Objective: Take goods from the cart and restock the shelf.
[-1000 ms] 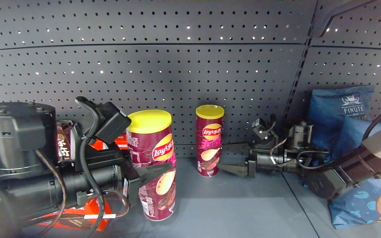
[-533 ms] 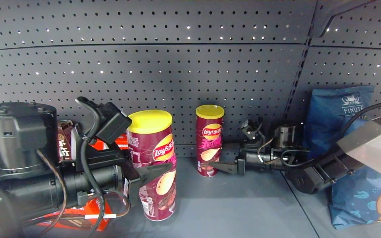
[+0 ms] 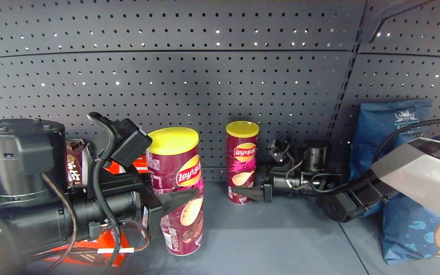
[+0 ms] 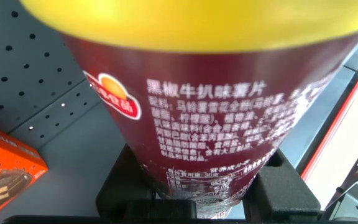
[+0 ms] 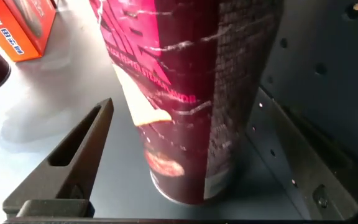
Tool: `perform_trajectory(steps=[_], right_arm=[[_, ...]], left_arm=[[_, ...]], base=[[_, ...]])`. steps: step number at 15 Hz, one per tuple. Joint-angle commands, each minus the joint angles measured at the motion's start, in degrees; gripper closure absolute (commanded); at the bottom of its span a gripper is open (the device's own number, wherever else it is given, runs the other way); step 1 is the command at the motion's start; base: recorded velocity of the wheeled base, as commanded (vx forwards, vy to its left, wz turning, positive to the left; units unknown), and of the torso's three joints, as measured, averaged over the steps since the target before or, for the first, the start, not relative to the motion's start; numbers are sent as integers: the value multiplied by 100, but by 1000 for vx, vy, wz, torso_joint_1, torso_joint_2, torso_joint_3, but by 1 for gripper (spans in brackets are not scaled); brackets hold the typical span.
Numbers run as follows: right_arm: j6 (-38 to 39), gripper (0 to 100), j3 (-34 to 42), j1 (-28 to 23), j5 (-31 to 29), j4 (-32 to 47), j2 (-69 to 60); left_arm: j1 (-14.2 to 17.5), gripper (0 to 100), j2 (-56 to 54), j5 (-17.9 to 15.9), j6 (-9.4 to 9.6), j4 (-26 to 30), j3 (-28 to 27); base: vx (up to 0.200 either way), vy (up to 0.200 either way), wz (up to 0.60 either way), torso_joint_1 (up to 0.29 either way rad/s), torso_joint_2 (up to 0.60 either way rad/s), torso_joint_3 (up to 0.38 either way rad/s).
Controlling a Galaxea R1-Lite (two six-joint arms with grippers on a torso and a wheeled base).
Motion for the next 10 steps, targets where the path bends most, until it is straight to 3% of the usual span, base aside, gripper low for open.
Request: perform_trajectory(steps=[1,2,6,10], right_arm=[[22,0,-82,46,-2,-3,62],[22,100,-82,46,-2,-3,62],[251,100,-266,178,-37,-108,203],[259,100,191,204,-37,-275,-158]], left_arm=[[-1,100,-10,-1,2,-5,0],[-1,100,-10,-1,2,-5,0],[-1,100,-27,-1,-7,4,26],[-1,100,-19,8,2,-5,26]], base=[[0,0,0,0,0,0],[0,0,0,0,0,0],[0,0,0,0,0,0],[0,0,0,0,0,0]])
